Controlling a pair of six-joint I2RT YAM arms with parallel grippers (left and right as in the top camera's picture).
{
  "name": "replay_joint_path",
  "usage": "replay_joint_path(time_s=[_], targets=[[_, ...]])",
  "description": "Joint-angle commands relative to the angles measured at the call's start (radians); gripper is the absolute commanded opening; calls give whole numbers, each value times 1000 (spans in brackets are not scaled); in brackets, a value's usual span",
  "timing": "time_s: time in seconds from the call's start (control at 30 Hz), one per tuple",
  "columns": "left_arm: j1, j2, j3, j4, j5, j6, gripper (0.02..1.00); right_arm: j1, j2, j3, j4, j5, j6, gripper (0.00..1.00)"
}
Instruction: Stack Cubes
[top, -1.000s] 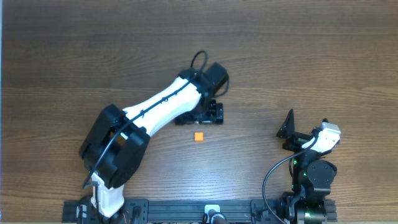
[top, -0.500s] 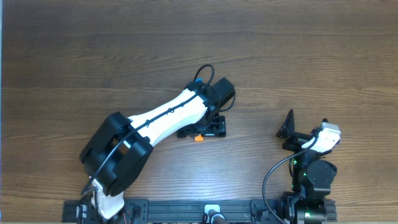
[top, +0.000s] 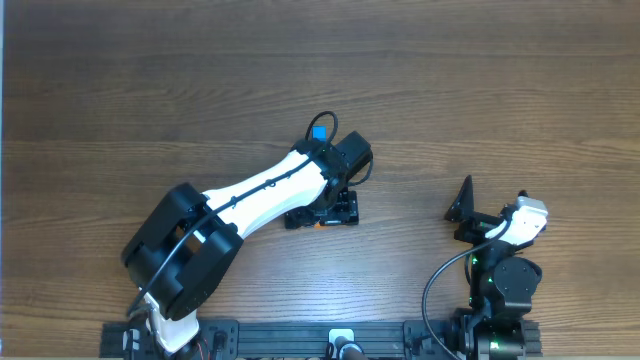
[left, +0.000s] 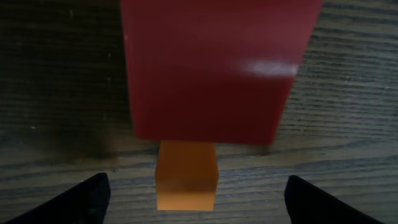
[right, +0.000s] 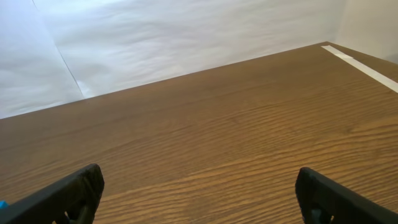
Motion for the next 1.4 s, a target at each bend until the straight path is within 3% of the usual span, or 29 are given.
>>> replay_joint_path(time_s=[0.03, 0.4, 0.87, 1.1, 1.4], targets=[[5, -27, -10, 8, 7, -10, 871, 3, -2, 5, -21, 16, -5, 993], [5, -27, -72, 56, 8, -14, 805, 3, -2, 5, -21, 16, -5, 993], [5, -27, -72, 70, 3, -14, 369, 3, -2, 5, -21, 16, -5, 991], [5, -27, -72, 72, 3, -14, 303, 3, -2, 5, -21, 16, -5, 991], [5, -27, -72, 71, 4, -14, 121, 3, -2, 5, -21, 16, -5, 993]])
